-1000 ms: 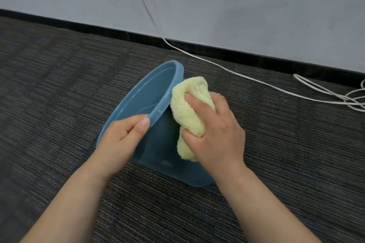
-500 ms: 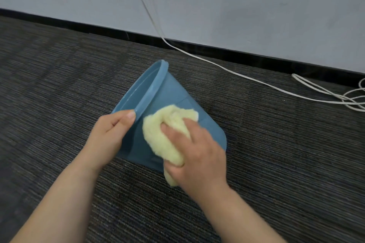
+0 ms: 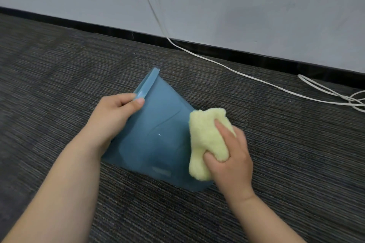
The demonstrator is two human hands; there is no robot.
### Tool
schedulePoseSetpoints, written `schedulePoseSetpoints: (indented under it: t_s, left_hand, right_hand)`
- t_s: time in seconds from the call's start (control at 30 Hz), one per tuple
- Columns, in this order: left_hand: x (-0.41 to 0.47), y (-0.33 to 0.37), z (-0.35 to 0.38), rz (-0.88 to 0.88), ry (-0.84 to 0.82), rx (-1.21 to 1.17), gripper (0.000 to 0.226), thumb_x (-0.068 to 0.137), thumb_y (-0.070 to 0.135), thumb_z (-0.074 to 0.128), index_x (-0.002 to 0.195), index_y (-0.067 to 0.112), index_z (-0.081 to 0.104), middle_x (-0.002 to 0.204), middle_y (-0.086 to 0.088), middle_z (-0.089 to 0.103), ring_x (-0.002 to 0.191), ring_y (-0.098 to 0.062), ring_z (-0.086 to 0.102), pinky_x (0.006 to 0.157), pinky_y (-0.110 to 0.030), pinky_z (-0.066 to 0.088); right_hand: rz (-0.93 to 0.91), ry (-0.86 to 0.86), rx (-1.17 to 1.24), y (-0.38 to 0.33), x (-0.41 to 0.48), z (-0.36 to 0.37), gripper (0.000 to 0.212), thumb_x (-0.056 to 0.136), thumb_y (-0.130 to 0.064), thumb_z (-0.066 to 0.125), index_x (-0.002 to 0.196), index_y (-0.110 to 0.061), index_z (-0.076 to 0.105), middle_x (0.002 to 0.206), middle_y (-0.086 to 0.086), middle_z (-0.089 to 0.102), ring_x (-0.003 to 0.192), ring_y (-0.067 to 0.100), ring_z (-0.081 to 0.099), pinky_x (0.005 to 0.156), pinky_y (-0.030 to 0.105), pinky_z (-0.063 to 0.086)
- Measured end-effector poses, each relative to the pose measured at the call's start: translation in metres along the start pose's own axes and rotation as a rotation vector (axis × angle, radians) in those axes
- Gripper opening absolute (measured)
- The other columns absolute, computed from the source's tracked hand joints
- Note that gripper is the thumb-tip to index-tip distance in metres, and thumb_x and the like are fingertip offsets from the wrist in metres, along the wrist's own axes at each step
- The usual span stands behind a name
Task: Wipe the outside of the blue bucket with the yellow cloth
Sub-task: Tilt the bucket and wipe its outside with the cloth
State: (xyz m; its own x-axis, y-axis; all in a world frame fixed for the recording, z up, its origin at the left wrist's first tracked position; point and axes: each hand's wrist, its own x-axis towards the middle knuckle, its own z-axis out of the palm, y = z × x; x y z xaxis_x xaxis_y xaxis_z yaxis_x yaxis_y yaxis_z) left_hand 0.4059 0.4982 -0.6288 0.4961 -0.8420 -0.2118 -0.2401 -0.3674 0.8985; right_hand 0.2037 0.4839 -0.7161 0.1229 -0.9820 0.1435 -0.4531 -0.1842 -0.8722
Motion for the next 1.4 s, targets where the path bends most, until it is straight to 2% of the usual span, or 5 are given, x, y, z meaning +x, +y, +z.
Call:
schedulePoseSetpoints:
  t_s: [0.2, 0.47, 0.73, 0.97, 1.4]
  left_hand:
    - [-0.015, -0.014, -0.003, 0.092, 0.094, 0.344, 0.021, 0.083, 0.032, 0.053, 0.072, 0.016, 0.06, 0.066, 0.003, 0.062, 0.065, -0.017, 0.057, 0.06, -0.03, 0.042]
    - [-0.025, -0.013, 0.009, 0.253, 0.057, 0.396, 0.047, 0.074, 0.054, 0.033, 0.074, 0.014, 0.058, 0.065, -0.01, 0.063, 0.068, -0.029, 0.058, 0.069, -0.048, 0.047]
    - [-0.034, -0.011, 0.016, 0.259, -0.026, 0.352, 0.035, 0.076, 0.045, 0.038, 0.052, 0.022, 0.049, 0.049, 0.014, 0.054, 0.048, 0.0, 0.045, 0.047, -0.015, 0.032]
    - [-0.037, -0.002, 0.027, 0.289, -0.033, 0.483, 0.034, 0.081, 0.041, 0.046, 0.065, 0.012, 0.053, 0.052, 0.001, 0.049, 0.051, -0.017, 0.046, 0.052, -0.035, 0.035]
    - [-0.046, 0.016, 0.034, 0.358, 0.013, 0.582, 0.033, 0.083, 0.04, 0.04, 0.058, 0.02, 0.047, 0.05, 0.0, 0.049, 0.062, -0.03, 0.05, 0.056, -0.039, 0.036]
  right_hand:
    - [0.307, -0.174, -0.055, 0.004, 0.01, 0.007, 0.058, 0.07, -0.028, 0.057, 0.123, -0.042, 0.041, 0.121, -0.012, 0.045, 0.086, 0.009, 0.046, 0.07, 0.031, 0.038]
    - [0.096, -0.096, 0.015, -0.043, 0.019, 0.018, 0.061, 0.058, -0.041, 0.051, 0.116, -0.052, 0.037, 0.103, -0.024, 0.034, 0.085, 0.003, 0.044, 0.059, 0.019, 0.033]
    - [0.483, -0.147, -0.051, 0.001, 0.03, -0.006, 0.053, 0.076, -0.027, 0.056, 0.125, -0.038, 0.041, 0.126, -0.002, 0.046, 0.083, 0.012, 0.043, 0.074, 0.03, 0.037]
    - [0.136, -0.104, 0.066, -0.046, 0.017, 0.005, 0.063, 0.054, -0.042, 0.05, 0.116, -0.051, 0.039, 0.102, -0.024, 0.038, 0.073, -0.003, 0.043, 0.06, 0.011, 0.033]
    - [0.472, -0.116, 0.015, 0.034, 0.022, -0.025, 0.052, 0.073, -0.016, 0.057, 0.123, -0.03, 0.047, 0.123, 0.003, 0.051, 0.093, 0.018, 0.052, 0.08, 0.036, 0.043]
